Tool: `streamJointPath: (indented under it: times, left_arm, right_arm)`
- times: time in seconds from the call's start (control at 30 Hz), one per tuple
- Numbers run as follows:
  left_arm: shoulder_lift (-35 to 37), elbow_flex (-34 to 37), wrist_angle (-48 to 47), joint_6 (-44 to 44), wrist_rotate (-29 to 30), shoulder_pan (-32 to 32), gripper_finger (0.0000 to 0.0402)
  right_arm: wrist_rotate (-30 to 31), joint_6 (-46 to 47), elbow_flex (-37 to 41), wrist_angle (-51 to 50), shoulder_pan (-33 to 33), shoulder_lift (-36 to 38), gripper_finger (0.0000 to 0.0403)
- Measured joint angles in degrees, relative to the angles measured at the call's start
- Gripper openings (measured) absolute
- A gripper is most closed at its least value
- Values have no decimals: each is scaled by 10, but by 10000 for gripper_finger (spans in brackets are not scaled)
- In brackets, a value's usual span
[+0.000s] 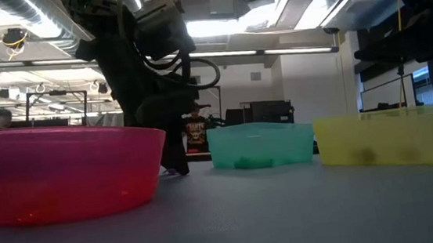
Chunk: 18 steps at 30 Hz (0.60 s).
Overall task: Sort Halloween decoration
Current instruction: Put the violet spider toy into the blue bin
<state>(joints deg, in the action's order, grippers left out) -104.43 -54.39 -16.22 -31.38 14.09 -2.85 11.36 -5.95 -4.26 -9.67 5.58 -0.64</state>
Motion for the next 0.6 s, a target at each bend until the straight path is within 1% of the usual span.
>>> streamJointPath:
  times: [0.13, 0.23, 0.6]
  left_arm:
    - [0, 0, -10, 0, -5, 0, 218]
    - [0, -1, -19, 0, -13, 1, 207]
    - [-1, 0, -23, -1, -18, 0, 130]
  right_arm:
    - [-2, 1, 0, 0, 0, 0, 214]
    - [-3, 1, 0, 0, 0, 0, 214]
    - [-2, 1, 0, -1, 0, 0, 214]
